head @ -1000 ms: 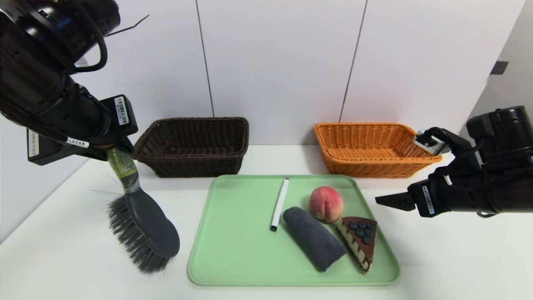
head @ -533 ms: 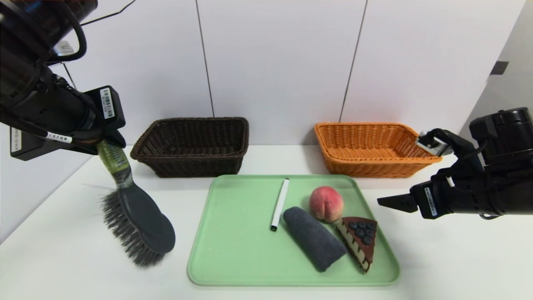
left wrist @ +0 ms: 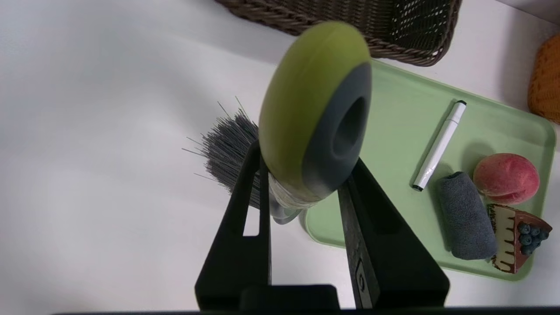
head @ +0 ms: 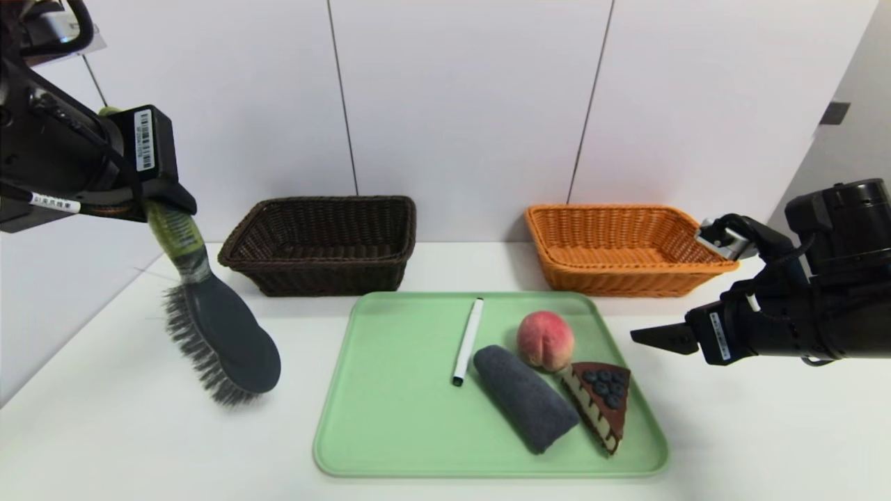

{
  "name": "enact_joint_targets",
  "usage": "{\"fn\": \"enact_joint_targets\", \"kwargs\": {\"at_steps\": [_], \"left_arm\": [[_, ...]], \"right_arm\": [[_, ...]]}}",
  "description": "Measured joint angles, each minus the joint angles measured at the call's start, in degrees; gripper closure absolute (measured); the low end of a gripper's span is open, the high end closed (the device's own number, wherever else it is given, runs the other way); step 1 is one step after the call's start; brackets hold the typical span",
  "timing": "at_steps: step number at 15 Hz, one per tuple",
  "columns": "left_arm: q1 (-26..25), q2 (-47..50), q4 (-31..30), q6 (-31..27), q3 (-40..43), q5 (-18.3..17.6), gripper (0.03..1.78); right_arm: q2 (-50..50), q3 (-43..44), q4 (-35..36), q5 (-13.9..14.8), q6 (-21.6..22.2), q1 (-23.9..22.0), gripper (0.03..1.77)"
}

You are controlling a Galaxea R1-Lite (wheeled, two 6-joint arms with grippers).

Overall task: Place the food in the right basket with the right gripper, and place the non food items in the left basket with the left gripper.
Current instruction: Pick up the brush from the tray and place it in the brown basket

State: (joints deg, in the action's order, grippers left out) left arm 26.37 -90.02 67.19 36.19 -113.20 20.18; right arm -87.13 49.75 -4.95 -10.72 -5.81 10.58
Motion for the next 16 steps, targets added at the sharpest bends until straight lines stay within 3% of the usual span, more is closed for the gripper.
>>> {"fn": "enact_joint_targets", "kwargs": {"at_steps": [9, 16], "left_arm": [[-0.1, 3.4, -14.9, -29.3, 0.0, 0.0, 1.33], [0.0, 4.9, -20.5, -44.5, 0.1, 0.9, 1.38]], "right_arm": [[1.1, -1.2, 0.0, 0.2, -0.1, -0.5, 0.1], [1.7, -1.3, 0.0, 0.2, -0.1, -0.8, 0.1]]}}
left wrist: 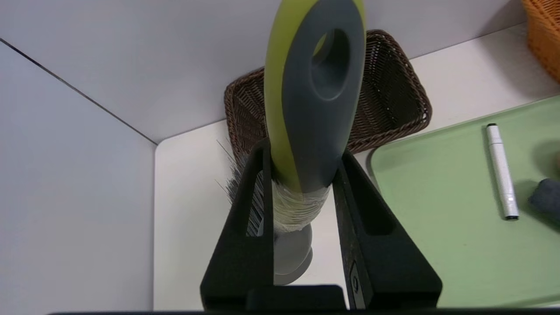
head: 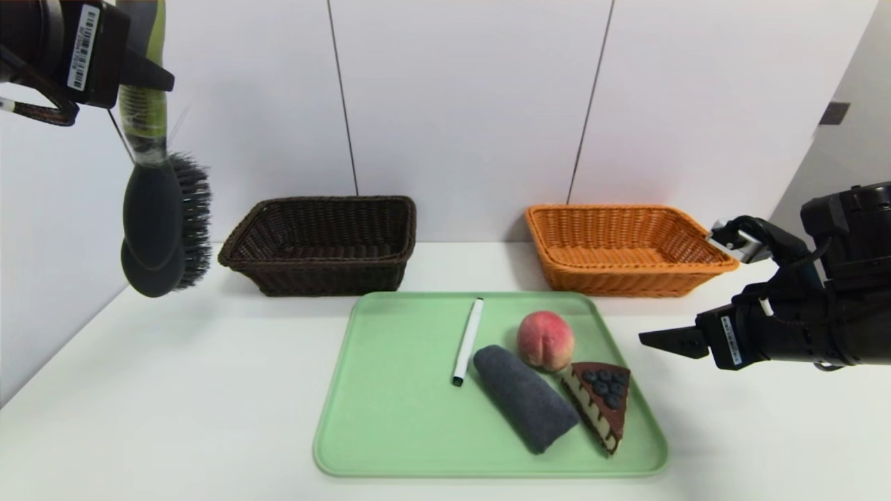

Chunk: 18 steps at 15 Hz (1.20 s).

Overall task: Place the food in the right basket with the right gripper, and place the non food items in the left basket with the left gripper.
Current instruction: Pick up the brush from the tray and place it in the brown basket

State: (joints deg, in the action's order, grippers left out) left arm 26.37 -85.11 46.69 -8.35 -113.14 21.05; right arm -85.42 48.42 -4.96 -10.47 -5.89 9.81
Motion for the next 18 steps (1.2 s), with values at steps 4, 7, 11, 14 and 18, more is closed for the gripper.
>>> {"fn": "enact_joint_targets", "kwargs": {"at_steps": [4, 7, 11, 14, 18], "left_arm": [[0.1, -1.7, -3.2, -3.1, 0.0, 0.6, 1.38], [0.1, -4.4, -7.3, -4.0, 0.0, 1.6, 1.38], [0.0, -9.3, -13.4, -6.7, 0.0, 4.1, 1.38], [0.0, -13.1, -16.1, -7.9, 0.0, 7.9, 1.38], [-0.1, -17.7, -18.7, -8.9, 0.0, 11.2, 1.39]], "right_arm": [[0.0, -0.2, -0.1, 0.0, 0.0, -0.1, 0.1], [0.0, -0.4, -0.1, 0.0, 0.0, -0.1, 0.1], [0.1, -1.2, -0.1, 0.1, 0.0, -0.7, 0.1], [0.4, -2.0, 0.0, 0.0, 0.0, -1.5, 0.1], [0.4, -2.5, 0.1, 0.0, 0.1, -1.7, 0.1]]}}
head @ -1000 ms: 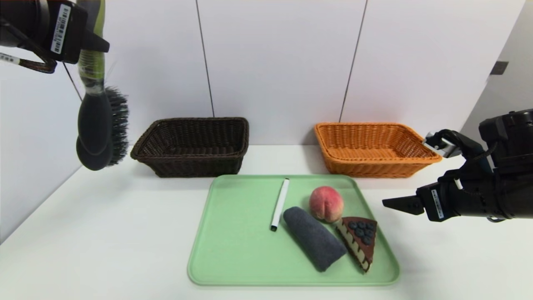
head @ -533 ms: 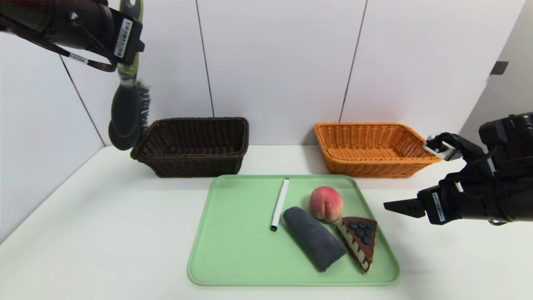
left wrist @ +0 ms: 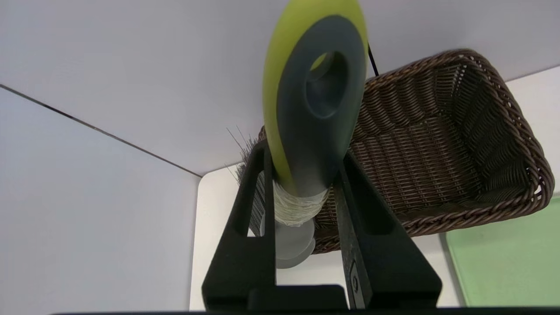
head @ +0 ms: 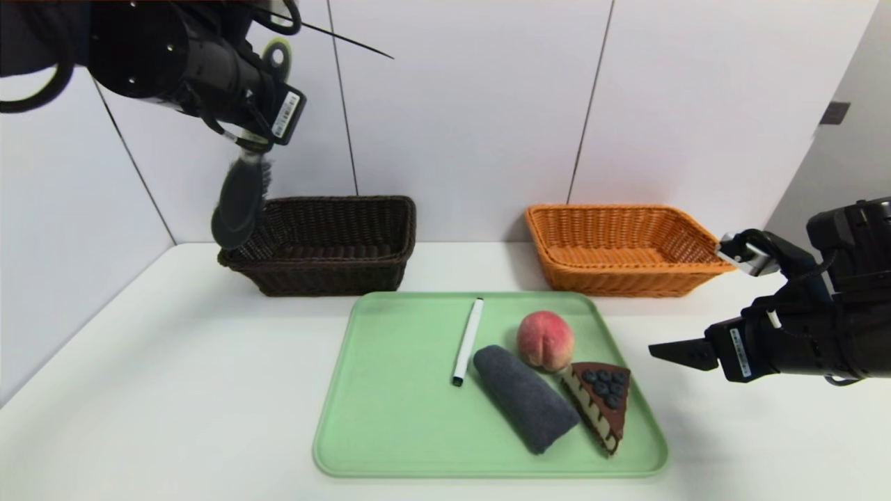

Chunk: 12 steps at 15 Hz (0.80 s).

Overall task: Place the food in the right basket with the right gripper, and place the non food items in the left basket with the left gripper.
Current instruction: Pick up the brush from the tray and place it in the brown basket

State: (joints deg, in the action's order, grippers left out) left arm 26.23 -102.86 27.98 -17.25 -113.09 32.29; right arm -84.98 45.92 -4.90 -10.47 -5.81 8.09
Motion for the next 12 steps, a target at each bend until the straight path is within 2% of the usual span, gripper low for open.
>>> {"fn": "enact_joint_targets", "kwargs": {"at_steps": [5, 12], "left_arm": [[0.0, -4.5, -3.9, -1.0, 0.0, 0.6, 1.39], [0.0, -7.1, -4.5, -1.2, 0.0, 0.6, 1.39]], "right_arm": [[0.1, -0.3, 0.0, 0.0, 0.0, -0.1, 0.1], [0.2, -1.1, 0.1, -0.2, 0.0, -0.6, 0.1]]}}
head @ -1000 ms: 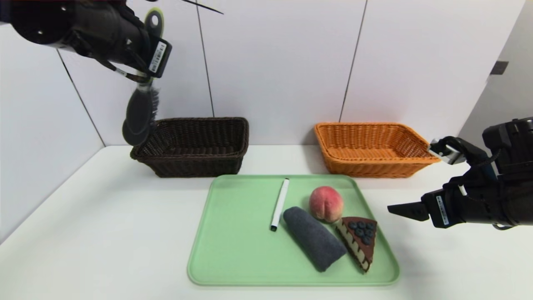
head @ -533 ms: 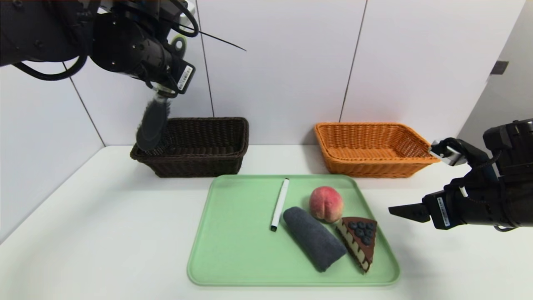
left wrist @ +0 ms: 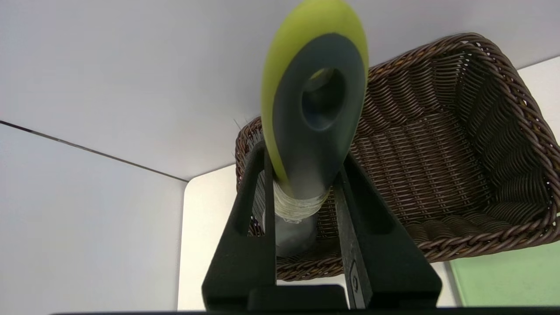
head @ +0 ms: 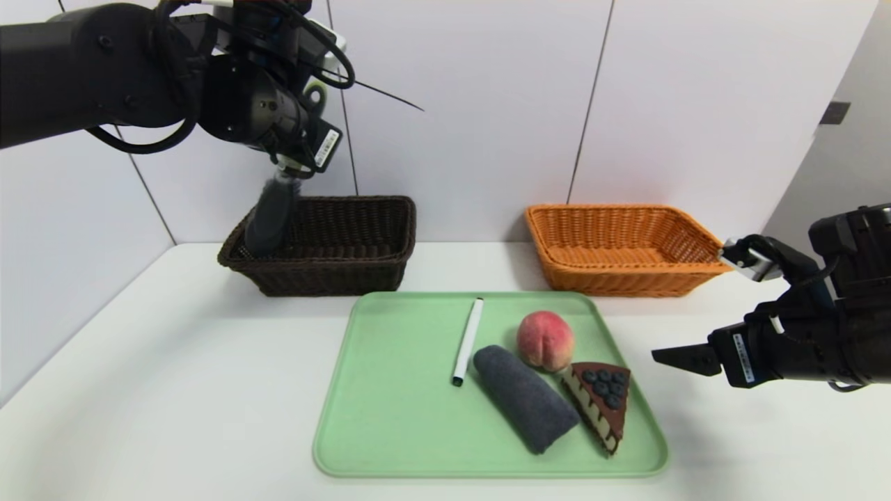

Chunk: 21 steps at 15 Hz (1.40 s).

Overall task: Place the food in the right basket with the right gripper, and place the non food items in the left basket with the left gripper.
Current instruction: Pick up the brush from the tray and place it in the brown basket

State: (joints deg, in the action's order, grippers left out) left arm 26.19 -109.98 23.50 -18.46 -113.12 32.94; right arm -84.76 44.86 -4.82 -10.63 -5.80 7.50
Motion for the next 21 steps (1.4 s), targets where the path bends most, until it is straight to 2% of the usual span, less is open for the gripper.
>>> {"fn": "enact_joint_targets", "kwargs": {"at_steps": [11, 18, 21], "left_arm": [[0.0, -4.5, -2.2, -0.9, 0.0, 0.2, 1.39], [-0.3, -7.0, -3.4, -1.2, 0.0, 2.0, 1.39], [-0.5, -7.7, -3.4, -1.1, -0.1, 2.0, 0.99]], "right_arm": [[0.0, -0.5, 0.1, -0.2, 0.0, -1.2, 0.1], [0.0, -0.6, 0.1, -0.2, 0.0, -1.9, 0.1], [0.0, -0.6, 0.1, -0.2, 0.0, -2.0, 0.1]]}}
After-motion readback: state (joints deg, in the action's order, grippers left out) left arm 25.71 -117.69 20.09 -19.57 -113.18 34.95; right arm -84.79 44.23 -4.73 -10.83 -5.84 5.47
